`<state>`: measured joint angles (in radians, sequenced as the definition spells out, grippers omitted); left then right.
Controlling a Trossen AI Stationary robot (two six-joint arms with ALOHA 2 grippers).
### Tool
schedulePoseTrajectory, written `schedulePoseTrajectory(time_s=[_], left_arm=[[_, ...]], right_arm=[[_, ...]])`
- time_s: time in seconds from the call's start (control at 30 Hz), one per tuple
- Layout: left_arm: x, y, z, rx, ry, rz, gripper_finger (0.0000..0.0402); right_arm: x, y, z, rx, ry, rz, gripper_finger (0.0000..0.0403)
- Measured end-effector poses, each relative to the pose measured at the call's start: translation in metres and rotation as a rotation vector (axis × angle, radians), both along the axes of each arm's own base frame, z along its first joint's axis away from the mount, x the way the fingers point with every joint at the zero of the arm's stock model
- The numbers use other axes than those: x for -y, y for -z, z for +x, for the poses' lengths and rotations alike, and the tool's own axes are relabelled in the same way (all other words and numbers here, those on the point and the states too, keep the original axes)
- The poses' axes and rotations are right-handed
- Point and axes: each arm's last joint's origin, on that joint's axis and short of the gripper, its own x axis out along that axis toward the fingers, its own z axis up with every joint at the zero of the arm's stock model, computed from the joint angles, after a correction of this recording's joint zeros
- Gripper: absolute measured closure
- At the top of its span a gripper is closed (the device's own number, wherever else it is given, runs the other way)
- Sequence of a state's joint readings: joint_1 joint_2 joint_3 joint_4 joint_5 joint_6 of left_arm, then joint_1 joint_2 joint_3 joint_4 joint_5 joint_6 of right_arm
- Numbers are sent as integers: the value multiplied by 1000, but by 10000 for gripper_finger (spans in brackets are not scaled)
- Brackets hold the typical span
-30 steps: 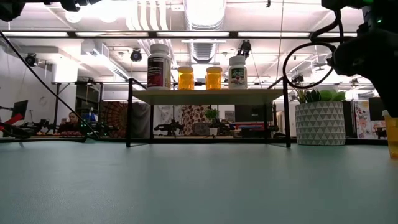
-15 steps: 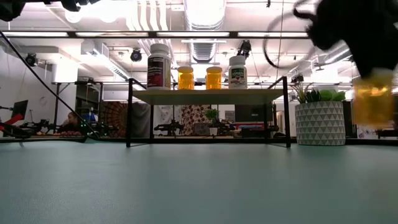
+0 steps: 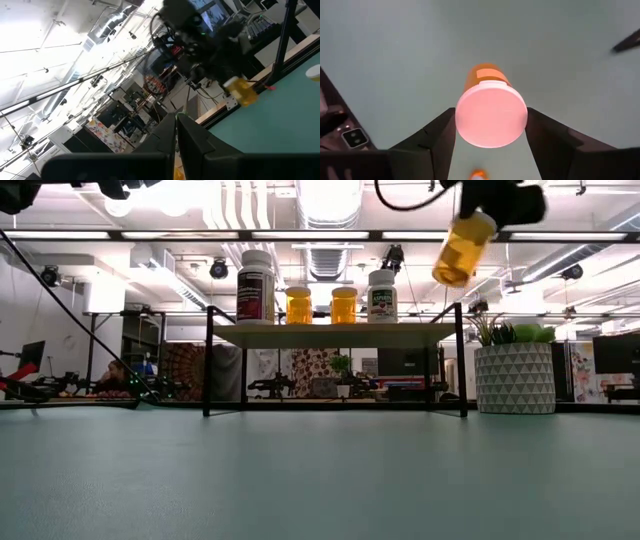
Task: Pick and place medicine bottles onto shelf by color
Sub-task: Put the orange pill bottle on the shelf
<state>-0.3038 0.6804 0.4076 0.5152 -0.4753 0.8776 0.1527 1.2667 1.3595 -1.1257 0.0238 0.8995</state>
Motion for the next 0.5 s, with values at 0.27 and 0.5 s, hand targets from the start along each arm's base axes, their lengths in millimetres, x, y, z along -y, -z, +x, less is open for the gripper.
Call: schedulePoseTrajectory(time_s=[0.27,0.5], left_arm=[[0,0,0,0,0,0,402],[0,-1,0,3,0,0,402]], right_arm=[[41,-30,5,-93,-95,-116,197],[74,-35,26,-309,-280,-222,197]])
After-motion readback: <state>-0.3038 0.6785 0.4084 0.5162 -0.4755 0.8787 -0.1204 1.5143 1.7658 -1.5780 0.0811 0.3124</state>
